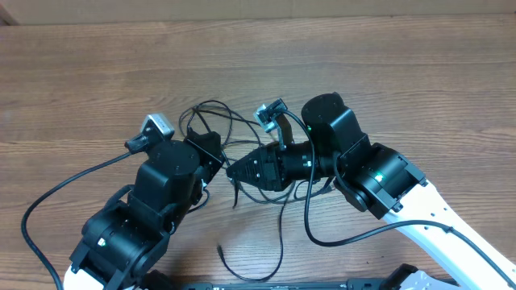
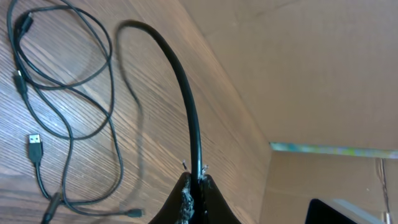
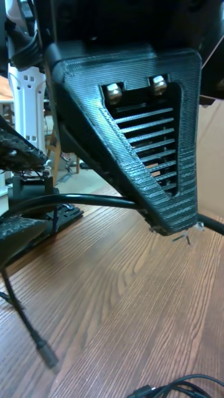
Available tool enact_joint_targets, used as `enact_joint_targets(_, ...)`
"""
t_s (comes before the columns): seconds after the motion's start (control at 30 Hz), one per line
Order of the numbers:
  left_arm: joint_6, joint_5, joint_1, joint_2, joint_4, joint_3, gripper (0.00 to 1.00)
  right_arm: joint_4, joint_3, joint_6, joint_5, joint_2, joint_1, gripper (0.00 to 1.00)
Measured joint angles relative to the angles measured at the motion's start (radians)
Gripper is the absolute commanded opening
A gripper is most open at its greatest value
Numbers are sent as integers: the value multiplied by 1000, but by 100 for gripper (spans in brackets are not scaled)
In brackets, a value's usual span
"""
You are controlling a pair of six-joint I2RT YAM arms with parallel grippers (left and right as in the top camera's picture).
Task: Untangle cables
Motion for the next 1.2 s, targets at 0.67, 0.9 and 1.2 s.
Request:
enact_joint_targets(0.67, -10, -2, 0, 2, -9, 0, 4, -78, 0, -4, 68, 75, 41, 15)
enact_joint_targets(0.9, -10, 2, 0, 40, -28, 0, 4, -77, 0, -23, 126, 75, 72, 45)
enact_joint_targets(1.2, -13, 10, 0, 46, -32, -1, 20, -104, 0, -93, 267, 75, 75, 4)
